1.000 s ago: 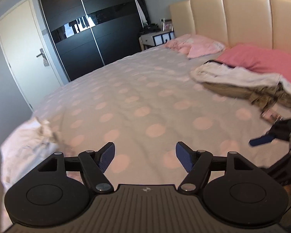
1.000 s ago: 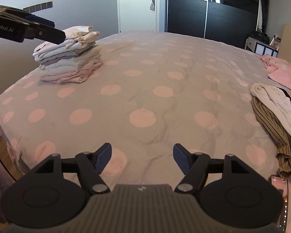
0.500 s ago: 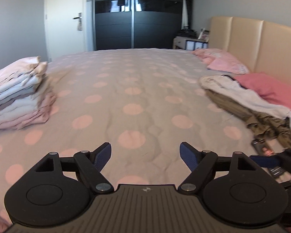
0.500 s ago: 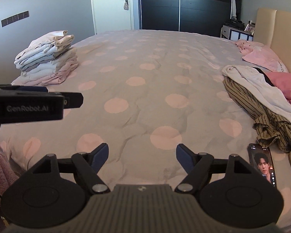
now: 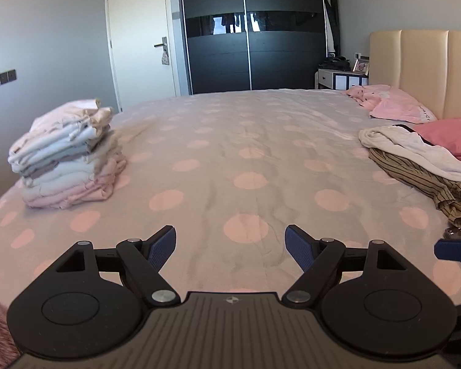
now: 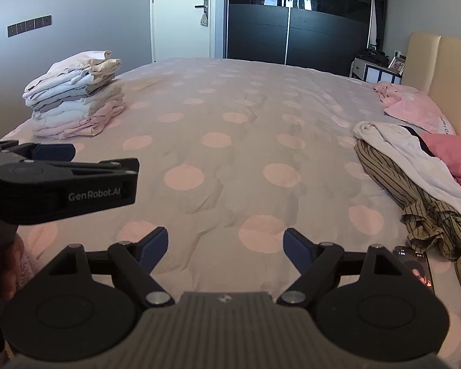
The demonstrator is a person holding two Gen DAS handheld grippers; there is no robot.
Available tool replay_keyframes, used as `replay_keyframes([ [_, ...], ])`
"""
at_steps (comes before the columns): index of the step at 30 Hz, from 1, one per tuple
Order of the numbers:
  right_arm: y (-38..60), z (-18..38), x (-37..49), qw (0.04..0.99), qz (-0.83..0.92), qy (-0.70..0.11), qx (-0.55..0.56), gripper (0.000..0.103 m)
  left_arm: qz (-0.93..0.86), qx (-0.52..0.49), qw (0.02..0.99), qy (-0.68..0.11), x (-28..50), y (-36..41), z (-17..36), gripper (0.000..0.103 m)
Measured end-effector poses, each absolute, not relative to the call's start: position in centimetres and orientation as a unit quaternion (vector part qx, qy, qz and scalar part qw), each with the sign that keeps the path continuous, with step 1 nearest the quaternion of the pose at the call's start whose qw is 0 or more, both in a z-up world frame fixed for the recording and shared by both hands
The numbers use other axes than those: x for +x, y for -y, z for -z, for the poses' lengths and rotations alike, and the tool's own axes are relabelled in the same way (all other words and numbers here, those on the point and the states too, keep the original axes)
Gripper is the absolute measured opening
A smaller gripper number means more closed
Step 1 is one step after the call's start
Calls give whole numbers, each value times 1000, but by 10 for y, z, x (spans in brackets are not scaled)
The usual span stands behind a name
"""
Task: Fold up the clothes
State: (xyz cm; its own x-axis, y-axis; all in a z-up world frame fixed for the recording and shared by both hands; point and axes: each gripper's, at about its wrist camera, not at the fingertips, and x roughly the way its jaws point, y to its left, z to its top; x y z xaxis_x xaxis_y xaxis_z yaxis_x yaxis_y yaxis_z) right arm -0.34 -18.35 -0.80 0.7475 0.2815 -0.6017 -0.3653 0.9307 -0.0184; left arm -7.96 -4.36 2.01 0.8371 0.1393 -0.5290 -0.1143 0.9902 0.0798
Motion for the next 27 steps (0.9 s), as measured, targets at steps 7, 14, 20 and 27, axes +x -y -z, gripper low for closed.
replay_keyframes([
  [7,183,24,23,930,-146,-334,-51,84,-61,16,948,-311,-58,38,5,78],
  [14,173,32,36,931,-144,-329,-60,84,-58,4,943,-328,-46,36,12,78],
  [20,171,34,37,932,-145,-327,-65,84,-62,3,944,-325,-46,36,14,78],
  [27,169,32,34,931,-152,-323,-71,84,-61,-2,942,-329,-49,30,13,78],
])
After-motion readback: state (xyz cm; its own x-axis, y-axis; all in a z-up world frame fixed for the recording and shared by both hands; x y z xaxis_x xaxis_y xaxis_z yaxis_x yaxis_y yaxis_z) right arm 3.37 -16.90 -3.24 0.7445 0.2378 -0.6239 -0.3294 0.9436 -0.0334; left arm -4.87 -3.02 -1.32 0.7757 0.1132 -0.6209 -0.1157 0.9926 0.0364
